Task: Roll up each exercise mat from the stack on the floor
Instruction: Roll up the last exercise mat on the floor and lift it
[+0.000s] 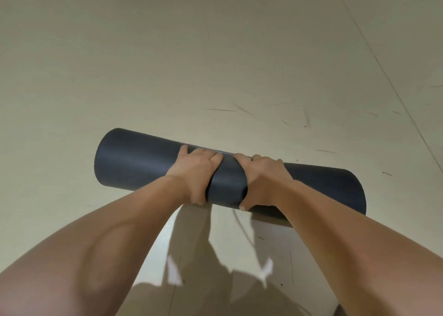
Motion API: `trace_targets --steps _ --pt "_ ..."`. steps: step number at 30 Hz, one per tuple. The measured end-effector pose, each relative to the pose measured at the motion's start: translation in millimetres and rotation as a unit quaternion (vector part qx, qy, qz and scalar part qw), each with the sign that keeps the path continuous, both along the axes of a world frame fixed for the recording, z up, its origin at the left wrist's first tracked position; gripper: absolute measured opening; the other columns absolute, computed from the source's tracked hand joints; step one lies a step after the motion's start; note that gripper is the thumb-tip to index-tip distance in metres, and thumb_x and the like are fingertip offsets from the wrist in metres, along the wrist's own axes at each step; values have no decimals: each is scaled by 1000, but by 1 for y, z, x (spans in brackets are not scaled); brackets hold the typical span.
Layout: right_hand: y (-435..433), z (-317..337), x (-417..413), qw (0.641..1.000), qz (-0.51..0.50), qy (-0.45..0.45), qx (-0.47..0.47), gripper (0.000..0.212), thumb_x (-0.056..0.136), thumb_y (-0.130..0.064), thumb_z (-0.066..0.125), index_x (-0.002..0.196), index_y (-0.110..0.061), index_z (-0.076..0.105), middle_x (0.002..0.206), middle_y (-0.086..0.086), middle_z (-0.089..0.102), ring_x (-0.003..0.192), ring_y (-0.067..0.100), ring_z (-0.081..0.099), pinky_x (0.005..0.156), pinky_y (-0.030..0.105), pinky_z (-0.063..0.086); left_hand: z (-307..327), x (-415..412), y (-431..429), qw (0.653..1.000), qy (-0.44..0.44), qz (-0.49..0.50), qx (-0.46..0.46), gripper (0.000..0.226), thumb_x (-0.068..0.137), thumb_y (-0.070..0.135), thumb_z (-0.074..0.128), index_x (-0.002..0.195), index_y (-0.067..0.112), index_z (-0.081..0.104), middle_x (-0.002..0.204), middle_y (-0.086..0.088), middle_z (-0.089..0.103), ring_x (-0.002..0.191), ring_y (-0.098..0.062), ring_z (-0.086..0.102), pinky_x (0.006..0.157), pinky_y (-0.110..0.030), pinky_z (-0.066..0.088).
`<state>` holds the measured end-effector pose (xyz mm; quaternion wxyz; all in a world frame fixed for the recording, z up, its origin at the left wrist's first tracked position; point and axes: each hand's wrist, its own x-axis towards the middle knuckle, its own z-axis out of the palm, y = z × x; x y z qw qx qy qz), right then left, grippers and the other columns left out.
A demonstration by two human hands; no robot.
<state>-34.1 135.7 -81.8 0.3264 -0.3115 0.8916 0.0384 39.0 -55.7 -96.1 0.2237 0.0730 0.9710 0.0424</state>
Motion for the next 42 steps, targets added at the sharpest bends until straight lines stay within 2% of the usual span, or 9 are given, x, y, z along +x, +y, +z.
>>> trace_targets --steps 3,6,11,17,25,29,35,37,42 --pt "13 7 20 997 -13 -69 16 115 49 -67 86 145 -43 27 110 -5 57 96 23 59 92 47 53 12 14 9 997 -73 -25 1 91 50 46 82 130 30 42 116 11 54 109 -17 51 95 -44 38" --pt "28 4 42 998 -20 -64 -2 139 48 -82 80 159 -46 4 134 1 56 120 28 56 109 52 43 18 19 15 992 -116 -43 4 85 47 40 85 121 30 45 107 10 54 102 -17 51 87 -41 38" --pt "39 3 68 996 45 70 -5 148 60 -86 74 157 -40 -27 172 18 -3 158 41 5 123 68 7 32 -13 16 982 -186 -17 1 91 42 40 93 119 31 46 106 10 61 100 -19 60 80 -37 38" --pt "26 3 49 999 -3 38 -5 143 60 -72 84 155 -49 -21 150 13 36 140 35 34 115 65 28 37 -12 16 983 -166 67 -37 106 41 50 91 134 40 42 117 11 55 120 -21 51 105 -61 30" --pt "20 23 -1 998 -43 -44 -27 142 49 -69 88 160 -49 3 124 -1 60 106 27 60 93 44 55 47 51 12 966 120 214 -86 68 78 70 64 130 30 45 123 -4 49 114 -30 49 93 -46 44" --pt "18 19 10 989 -116 -76 -55 137 48 -68 89 160 -46 13 130 -7 62 113 26 60 95 41 53 39 66 25 867 43 473 148 79 82 66 64 147 44 26 126 -6 43 105 -31 55 84 -41 52" --pt "12 1 60 923 -297 -185 -158 127 39 -69 94 149 -45 35 122 -15 63 108 17 65 97 38 55 26 74 40 818 59 510 260 100 79 57 72 158 44 12 159 -1 18 130 -30 51 106 -43 48" --pt "8 -10 81 883 -361 -225 -200 119 34 -68 95 139 -47 42 118 -19 66 104 13 68 95 38 57 20 78 41 778 80 549 293 110 69 54 79 156 44 14 157 0 29 132 -27 50 107 -45 48" --pt "3 -30 106 807 -434 -290 -277 125 38 -59 101 147 -46 40 124 -23 67 109 8 69 98 35 57 13 95 43 539 -32 707 456 102 54 56 93 136 23 41 123 4 63 104 -23 66 75 -38 57"
